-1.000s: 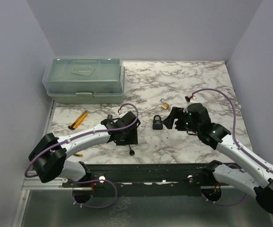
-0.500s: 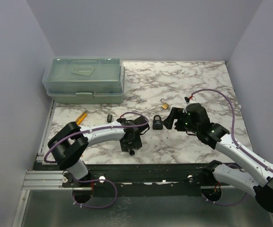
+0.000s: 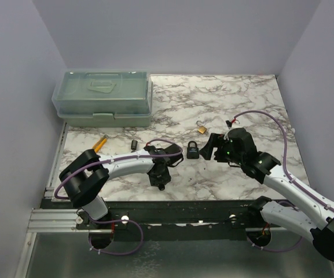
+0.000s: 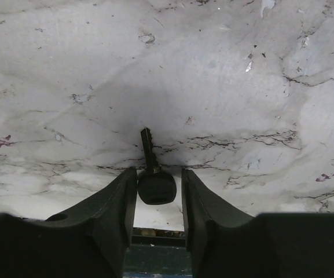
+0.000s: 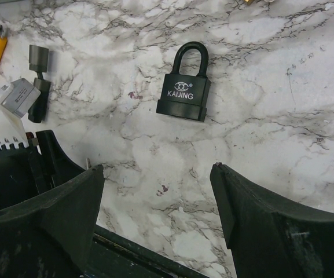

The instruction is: Unlock with the key

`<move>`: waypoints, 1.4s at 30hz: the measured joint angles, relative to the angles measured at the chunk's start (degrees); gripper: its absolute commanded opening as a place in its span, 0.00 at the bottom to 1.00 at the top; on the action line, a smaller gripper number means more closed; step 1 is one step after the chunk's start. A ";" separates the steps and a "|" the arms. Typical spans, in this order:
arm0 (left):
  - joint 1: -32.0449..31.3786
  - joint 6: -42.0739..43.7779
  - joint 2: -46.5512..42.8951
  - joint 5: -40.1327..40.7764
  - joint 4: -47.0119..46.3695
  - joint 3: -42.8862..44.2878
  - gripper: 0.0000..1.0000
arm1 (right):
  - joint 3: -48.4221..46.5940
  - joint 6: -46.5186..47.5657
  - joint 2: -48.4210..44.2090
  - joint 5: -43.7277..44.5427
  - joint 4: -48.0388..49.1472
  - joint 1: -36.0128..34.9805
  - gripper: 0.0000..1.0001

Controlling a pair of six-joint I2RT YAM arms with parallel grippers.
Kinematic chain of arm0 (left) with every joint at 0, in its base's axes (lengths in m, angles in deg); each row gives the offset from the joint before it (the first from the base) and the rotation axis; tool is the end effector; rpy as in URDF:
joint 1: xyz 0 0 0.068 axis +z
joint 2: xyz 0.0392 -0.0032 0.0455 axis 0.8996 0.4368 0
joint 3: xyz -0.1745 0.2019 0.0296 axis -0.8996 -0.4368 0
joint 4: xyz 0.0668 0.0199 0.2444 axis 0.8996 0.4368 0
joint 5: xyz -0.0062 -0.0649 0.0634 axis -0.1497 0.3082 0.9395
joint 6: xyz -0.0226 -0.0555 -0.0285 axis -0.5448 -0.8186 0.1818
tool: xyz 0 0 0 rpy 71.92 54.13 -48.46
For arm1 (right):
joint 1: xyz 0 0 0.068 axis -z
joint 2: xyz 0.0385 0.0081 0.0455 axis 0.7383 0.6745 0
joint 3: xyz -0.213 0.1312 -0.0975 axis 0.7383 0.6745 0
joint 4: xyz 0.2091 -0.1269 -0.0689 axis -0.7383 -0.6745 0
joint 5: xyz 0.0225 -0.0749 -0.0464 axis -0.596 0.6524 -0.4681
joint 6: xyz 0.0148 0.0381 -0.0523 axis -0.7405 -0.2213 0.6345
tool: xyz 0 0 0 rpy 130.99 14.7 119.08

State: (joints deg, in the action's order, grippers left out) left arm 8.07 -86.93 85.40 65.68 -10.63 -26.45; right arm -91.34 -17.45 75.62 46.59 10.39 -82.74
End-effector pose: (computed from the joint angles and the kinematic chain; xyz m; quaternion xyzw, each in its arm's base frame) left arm 0.1571 -0.2207 0.1468 -0.1227 0.9872 -0.0375 0.0948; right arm 0.1753 0.1207 0.2453 0.0129 0.8907 0.2470 0.3815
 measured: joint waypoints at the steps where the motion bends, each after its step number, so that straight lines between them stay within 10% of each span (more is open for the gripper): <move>1: 0.00 -0.07 0.00 0.07 0.09 -0.02 0.37 | 0.00 0.00 0.00 0.00 0.00 0.00 0.81; 11: -1.75 -0.70 -0.37 2.12 0.37 -0.44 0.17 | 0.02 0.00 0.00 0.00 0.00 0.00 0.81; 28: -3.34 -0.59 -1.46 3.48 -0.46 3.32 0.15 | 3.30 0.00 -5.35 -3.06 0.79 0.00 0.81; 36: -2.08 0.42 -1.49 4.26 -0.94 7.72 0.16 | 11.72 -1.60 -12.55 -7.82 4.83 0.00 0.79; 42: 1.05 3.78 -1.42 4.07 -1.49 11.41 0.40 | 14.99 -2.62 -14.93 -9.38 6.93 0.00 0.79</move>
State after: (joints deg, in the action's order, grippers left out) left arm 9.12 -83.14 83.98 69.75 -12.11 -15.04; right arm -76.34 -20.07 60.69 37.21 17.32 -82.74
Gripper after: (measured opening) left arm 0.247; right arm 0.790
